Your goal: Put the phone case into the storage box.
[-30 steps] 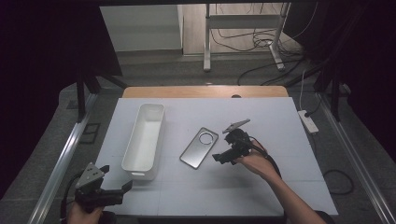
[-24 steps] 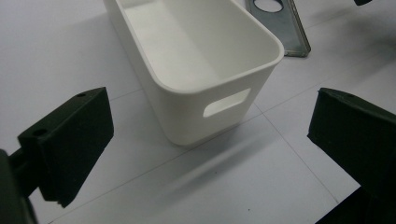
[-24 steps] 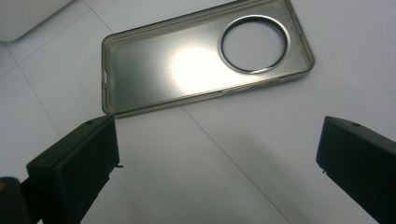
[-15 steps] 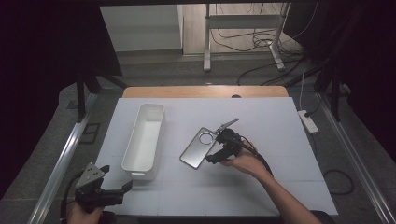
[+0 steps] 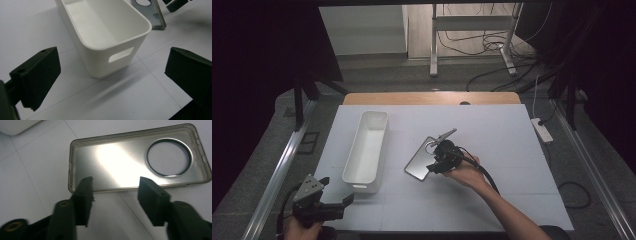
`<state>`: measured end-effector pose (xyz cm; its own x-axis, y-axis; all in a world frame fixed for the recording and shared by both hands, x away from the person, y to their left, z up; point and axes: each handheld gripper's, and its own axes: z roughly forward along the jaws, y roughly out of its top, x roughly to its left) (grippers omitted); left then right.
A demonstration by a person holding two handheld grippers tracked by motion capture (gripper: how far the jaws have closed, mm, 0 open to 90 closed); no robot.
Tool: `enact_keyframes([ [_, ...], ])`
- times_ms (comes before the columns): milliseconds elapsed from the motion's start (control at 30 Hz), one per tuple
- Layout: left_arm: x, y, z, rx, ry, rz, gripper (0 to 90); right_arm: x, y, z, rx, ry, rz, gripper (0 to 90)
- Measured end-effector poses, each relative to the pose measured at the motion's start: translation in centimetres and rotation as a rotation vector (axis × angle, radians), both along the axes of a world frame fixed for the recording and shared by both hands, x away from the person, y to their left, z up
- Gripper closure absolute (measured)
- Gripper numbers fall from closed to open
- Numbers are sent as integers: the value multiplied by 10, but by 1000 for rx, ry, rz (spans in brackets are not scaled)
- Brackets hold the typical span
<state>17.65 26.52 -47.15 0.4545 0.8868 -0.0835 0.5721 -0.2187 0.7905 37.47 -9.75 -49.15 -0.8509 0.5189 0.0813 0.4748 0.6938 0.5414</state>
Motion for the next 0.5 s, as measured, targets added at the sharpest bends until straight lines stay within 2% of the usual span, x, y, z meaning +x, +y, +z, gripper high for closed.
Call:
enact_keyframes([
  [100, 0, 0, 0, 3, 2, -1, 10, -1, 4, -3, -10, -5, 10, 707],
  [267, 0, -1, 0, 5, 2, -4, 10, -3, 8, -6, 9, -2, 38, 896],
  [367, 1, -1, 0, 6, 3, -3, 10, -5, 13, -7, 26, -2, 51, 897],
  [500, 0, -1, 0, 7, 3, -4, 10, -9, 20, -11, 10, 0, 79, 898],
])
